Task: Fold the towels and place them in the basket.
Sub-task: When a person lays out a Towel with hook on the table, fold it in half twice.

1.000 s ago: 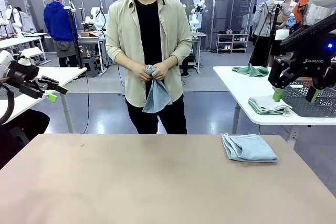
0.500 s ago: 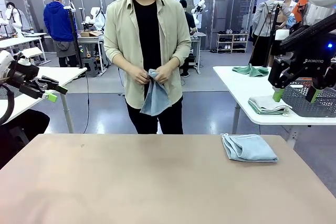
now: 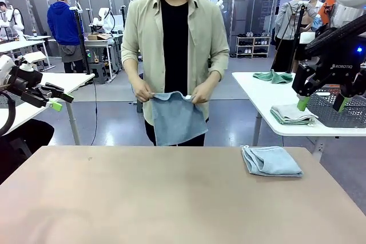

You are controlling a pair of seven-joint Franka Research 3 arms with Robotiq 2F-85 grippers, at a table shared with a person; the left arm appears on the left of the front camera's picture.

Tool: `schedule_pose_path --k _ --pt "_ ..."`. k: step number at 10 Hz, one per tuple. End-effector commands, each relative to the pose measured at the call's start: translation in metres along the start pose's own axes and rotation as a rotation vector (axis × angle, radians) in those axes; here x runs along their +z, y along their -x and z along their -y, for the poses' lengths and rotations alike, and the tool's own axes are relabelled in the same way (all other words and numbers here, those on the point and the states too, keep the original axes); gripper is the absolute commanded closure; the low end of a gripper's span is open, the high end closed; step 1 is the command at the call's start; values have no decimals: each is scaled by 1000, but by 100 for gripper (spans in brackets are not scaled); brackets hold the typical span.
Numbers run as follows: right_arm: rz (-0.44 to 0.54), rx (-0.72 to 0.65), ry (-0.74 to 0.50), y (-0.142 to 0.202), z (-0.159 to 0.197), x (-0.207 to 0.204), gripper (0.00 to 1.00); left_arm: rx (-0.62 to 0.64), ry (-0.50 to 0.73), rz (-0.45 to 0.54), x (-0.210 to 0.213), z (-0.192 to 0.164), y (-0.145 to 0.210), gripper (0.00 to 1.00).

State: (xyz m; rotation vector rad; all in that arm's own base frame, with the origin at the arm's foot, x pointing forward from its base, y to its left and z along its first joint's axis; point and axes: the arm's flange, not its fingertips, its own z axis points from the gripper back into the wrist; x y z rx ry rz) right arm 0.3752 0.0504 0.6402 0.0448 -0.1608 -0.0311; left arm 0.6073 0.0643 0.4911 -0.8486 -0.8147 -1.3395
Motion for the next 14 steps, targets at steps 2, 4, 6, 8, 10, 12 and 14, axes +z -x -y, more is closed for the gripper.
schedule_pose_path --k 2,4,6,8,10,12,14 --pt "-5 -11 -1 -1 -1 1 18 -3 7 -9 -1 1 0 0" --pt "-5 -11 -1 -1 -1 1 18 -3 7 -9 -1 1 0 0" --pt "-5 -11 -1 -1 -1 1 18 -3 7 -9 -1 1 0 0" --pt "-5 -11 -1 -1 -1 1 18 -3 7 -9 -1 1 0 0" --pt "-5 -11 -1 -1 -1 1 18 -3 7 -9 -1 1 0 0" --pt "-5 -11 -1 -1 -1 1 18 -3 7 -9 -1 1 0 0" --pt "-5 -11 -1 -1 -1 1 18 -3 7 -9 -1 1 0 0"
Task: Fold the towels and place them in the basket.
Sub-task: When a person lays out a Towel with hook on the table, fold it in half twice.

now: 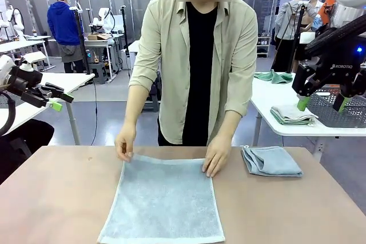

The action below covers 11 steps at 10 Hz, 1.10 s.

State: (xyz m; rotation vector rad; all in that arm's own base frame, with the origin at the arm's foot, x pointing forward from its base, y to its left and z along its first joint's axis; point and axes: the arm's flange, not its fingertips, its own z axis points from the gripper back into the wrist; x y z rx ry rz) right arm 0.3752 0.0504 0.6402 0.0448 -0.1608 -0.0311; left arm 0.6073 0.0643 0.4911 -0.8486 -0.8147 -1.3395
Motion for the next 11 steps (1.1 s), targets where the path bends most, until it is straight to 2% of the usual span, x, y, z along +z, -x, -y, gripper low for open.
schedule_pose_path --k 1,5,6,8,11 --pt "-5 -11 -1 -1 -1 1 18 -3 7 -9 -1 1 0 0" --pt "0 0 0 0 0 0 17 -3 7 -9 -1 1 0 0" --pt "22 66 28 1 -4 2 17 0 0 0 0 0 0 0" --pt "42 223 58 3 -23 14 17 -54 -31 -80 -10 16 -21 0" --pt "40 585 55 19 -77 36 17 -159 -88 -307 -46 67 -72 0"
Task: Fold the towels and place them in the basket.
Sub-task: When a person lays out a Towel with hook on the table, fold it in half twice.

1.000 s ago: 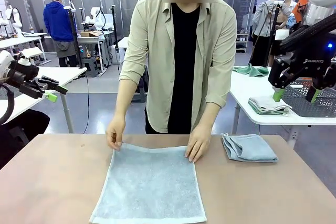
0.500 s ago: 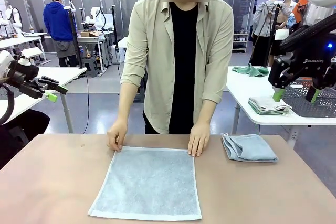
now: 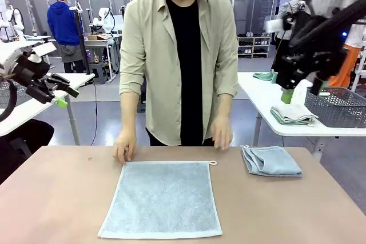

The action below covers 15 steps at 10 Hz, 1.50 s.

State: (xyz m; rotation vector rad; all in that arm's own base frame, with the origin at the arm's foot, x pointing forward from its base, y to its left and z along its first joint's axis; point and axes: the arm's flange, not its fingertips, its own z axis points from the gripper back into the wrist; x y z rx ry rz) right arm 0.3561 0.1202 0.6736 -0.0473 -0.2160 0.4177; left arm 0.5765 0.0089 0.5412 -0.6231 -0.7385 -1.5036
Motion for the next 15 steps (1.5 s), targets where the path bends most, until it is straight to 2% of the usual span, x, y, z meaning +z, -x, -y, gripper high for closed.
schedule_pose_path --k 1,3,4,7,9,12,14,15 --pt "-16 275 -25 1 -31 3 17 -67 -64 -191 -32 49 -29 0" --pt "-21 572 -102 6 -79 -8 17 -177 -64 -368 -67 93 -60 0" --pt "-12 669 -145 10 -96 -19 17 -202 -56 -451 -83 113 -72 0" --pt "61 857 -282 26 -129 -56 17 -244 -174 -729 -136 161 -88 0" --pt "20 923 -240 29 -136 -76 17 -183 -242 -875 -157 172 -83 0" --pt "-40 928 -169 23 -138 -100 17 -63 -224 -956 -167 172 -78 0" --pt "-48 1008 -168 22 -139 -112 17 58 -192 -1003 -170 168 -77 0" --pt "-59 1030 -173 22 -140 -117 17 83 -123 -996 -169 167 -79 0"
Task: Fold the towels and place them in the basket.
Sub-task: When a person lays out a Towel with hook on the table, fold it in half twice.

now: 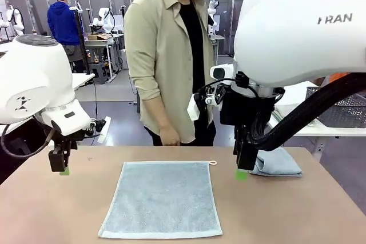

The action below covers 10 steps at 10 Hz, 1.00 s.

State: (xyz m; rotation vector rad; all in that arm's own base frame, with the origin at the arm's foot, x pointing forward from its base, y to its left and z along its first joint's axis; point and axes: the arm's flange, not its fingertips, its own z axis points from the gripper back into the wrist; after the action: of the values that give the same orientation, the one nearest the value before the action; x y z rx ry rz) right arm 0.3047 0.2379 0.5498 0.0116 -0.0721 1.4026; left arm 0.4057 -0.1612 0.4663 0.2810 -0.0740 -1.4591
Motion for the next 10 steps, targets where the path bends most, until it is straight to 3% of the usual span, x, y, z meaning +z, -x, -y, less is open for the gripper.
schedule_pose_path --k 1,5,10 --pt "-5 72 1 -1 2 -10 17 -6 133 17 15 -11 -7 0" --pt "-9 175 -30 -2 -3 -18 17 -98 224 76 35 -14 1 0" --pt "-10 224 -65 -5 1 -30 17 -235 219 127 52 2 17 0"
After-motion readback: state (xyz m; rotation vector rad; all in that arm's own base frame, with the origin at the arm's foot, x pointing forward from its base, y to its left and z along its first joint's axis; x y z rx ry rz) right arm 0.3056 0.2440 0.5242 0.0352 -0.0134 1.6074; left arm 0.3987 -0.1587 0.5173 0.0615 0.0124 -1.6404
